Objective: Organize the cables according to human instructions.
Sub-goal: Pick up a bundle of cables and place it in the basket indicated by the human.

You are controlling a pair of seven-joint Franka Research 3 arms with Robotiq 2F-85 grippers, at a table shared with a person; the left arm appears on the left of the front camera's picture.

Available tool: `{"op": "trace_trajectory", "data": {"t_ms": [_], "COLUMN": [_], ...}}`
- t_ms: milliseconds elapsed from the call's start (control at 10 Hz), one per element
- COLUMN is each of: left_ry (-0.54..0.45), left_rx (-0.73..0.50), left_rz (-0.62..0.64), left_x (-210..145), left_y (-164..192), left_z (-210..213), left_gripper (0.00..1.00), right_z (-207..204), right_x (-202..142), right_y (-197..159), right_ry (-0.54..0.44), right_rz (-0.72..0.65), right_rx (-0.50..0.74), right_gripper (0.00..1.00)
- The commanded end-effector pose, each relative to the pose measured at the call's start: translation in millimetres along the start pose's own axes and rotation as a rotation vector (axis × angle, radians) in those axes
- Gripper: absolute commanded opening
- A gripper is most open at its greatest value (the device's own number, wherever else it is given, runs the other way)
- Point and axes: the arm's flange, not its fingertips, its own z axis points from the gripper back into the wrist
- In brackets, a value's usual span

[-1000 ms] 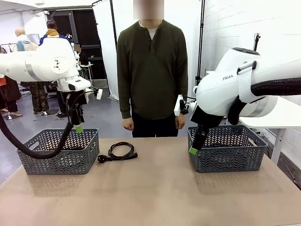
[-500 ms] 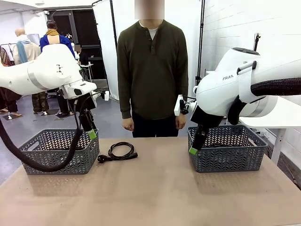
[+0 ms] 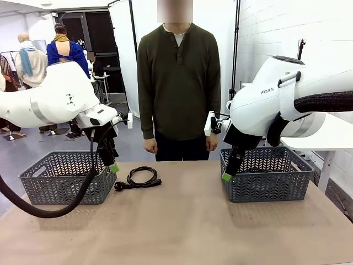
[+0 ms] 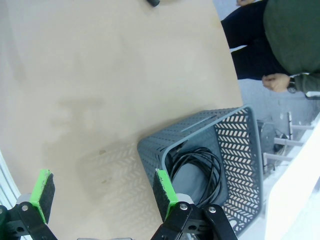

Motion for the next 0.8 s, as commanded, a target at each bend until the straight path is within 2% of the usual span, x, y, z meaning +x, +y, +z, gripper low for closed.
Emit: {"op": "trace_trajectory", "data": {"t_ms": [0,100,200,700], "left_ry": [0.047,0.056,0.015,0.015], "left_rx": [0.06,0.068,0.019,0.019], "left_rz": [0.008,0.026,-0.009,-0.009], "left_x": [-4.2,-3.3,-0.9,-0.9], "left_y": [-10.0,-7.8,-4.5,-4.5], "left_z": [-4.9,-4.1,-4.3,-4.3], "left_gripper": [1.0,1.0,1.0,1.0], "right_z": [-1.1,-1.1,-1.1,-1.1], "right_x": [0.1,0.1,0.1,0.1], "right_y": [0.2,0.2,0.2,0.2], "right_ry": [0.005,0.005,0.005,0.005], "right_rz": [-0.008,-0.008,-0.008,-0.008], "right_rx": [-0.01,-0.01,-0.01,-0.01], "right_gripper": [1.0,1.0,1.0,1.0]}}
